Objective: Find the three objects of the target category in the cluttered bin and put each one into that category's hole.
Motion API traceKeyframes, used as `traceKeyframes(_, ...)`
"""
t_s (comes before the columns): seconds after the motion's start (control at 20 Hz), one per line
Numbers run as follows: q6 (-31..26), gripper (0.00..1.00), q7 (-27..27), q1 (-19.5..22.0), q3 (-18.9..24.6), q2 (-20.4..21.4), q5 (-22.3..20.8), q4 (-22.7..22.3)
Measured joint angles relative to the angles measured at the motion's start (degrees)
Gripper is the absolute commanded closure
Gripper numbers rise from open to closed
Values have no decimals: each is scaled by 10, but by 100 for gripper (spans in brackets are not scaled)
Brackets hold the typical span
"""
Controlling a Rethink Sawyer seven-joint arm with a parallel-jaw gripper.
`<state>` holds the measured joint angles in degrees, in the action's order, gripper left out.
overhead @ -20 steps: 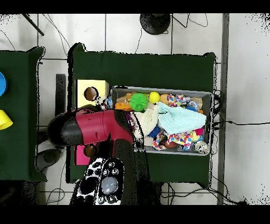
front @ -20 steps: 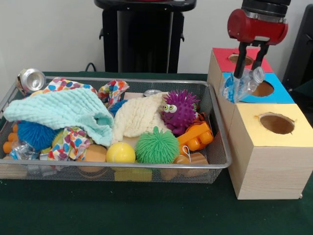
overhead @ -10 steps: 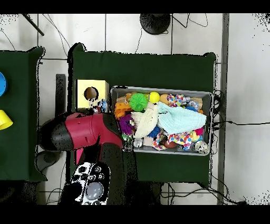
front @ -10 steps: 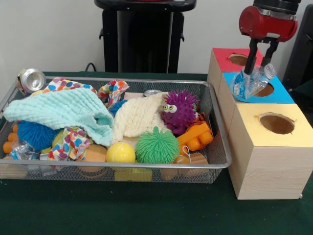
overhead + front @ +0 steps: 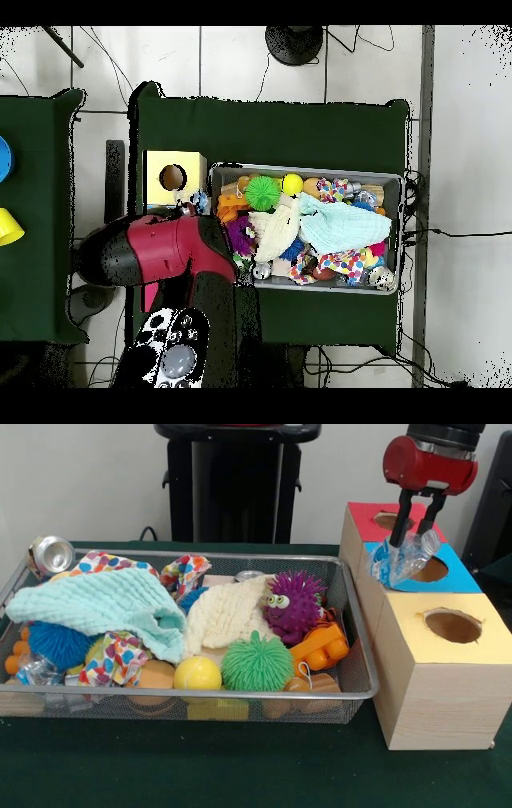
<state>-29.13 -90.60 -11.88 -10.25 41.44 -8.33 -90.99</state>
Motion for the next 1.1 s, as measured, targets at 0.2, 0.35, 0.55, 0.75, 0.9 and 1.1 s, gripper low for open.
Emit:
traceKeyframes(0.2, 2, 100, 0, -3, -7, -9, 0, 0)
traceKeyframes(0.35, 9, 100, 0, -7, -14, -18, 0, 0)
traceKeyframes(0.55, 16, 100, 0, -14, -18, -30, 0, 0)
traceKeyframes(0.75, 20, 100, 0, -25, -21, -40, 0, 0)
traceKeyframes(0.9, 20, 100, 0, -35, -24, -45, 1, 0)
traceKeyframes(1.1, 20, 100, 0, -42, -29, -43, 9, 0)
